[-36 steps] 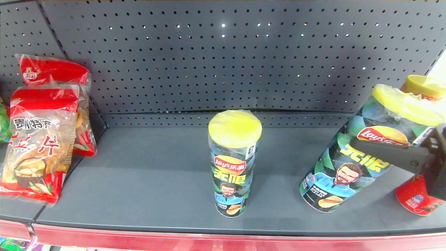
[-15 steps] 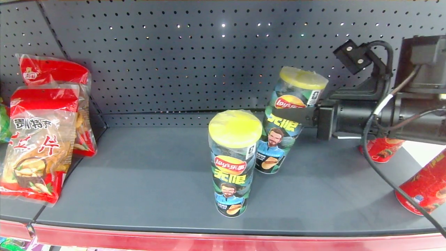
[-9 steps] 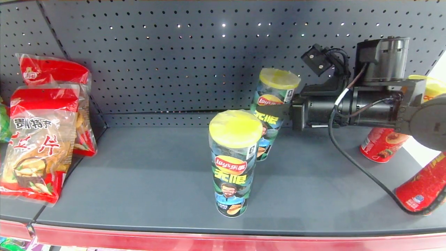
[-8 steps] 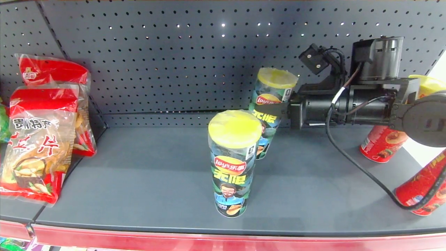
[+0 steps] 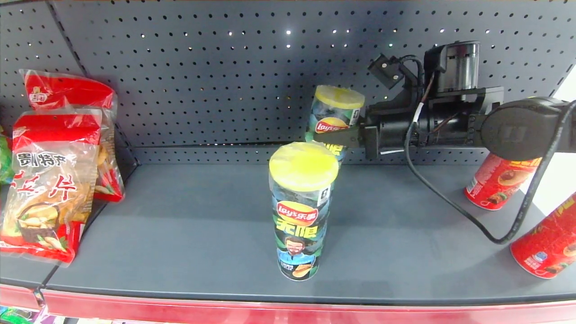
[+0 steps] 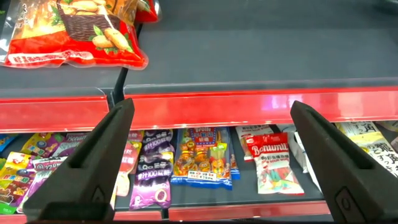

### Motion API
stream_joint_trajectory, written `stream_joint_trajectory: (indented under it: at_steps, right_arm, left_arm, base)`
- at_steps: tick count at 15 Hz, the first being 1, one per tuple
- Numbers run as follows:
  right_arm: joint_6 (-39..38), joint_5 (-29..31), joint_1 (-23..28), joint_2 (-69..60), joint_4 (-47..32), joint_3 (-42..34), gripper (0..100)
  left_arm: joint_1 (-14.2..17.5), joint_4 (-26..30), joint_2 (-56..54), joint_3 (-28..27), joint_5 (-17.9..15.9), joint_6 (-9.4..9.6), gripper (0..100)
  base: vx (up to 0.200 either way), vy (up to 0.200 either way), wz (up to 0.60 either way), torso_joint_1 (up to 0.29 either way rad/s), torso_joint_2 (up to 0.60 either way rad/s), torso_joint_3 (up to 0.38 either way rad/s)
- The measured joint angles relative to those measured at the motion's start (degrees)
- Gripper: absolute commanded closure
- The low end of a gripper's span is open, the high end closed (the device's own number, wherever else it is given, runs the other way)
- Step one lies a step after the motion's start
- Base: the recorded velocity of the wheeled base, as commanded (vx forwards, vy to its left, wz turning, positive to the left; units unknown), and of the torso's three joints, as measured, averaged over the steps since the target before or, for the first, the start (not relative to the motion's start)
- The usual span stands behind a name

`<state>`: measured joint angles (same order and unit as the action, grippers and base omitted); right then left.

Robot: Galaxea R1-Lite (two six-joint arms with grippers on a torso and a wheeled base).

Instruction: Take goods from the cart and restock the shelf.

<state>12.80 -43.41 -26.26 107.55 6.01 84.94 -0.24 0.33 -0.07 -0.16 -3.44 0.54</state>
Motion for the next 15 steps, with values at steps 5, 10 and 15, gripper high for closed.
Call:
stream_joint_trajectory:
  at_steps: [5, 10, 15]
  right_arm:
    - [0.7, -1.1, -1.3, 3.7, 0.0, 2.3, 100]
    - [0.7, -1.2, -1.9, 5.3, 0.2, 3.3, 100]
    - [0.7, -1.1, -2.5, 6.1, -0.2, 5.2, 100]
  left_arm:
    - [0.0, 0.0, 0.0, 0.0, 0.0, 0.00, 0]
    - [0.0, 0.0, 0.0, 0.0, 0.0, 0.00, 0]
    - [0.0, 0.0, 0.0, 0.0, 0.0, 0.00, 0]
  base:
    - [0.000, 0.000, 0.00, 0.000, 0.00, 0.000]
    - [0.000, 0.000, 0.00, 0.000, 0.00, 0.000]
    - [0.000, 0.000, 0.00, 0.000, 0.00, 0.000]
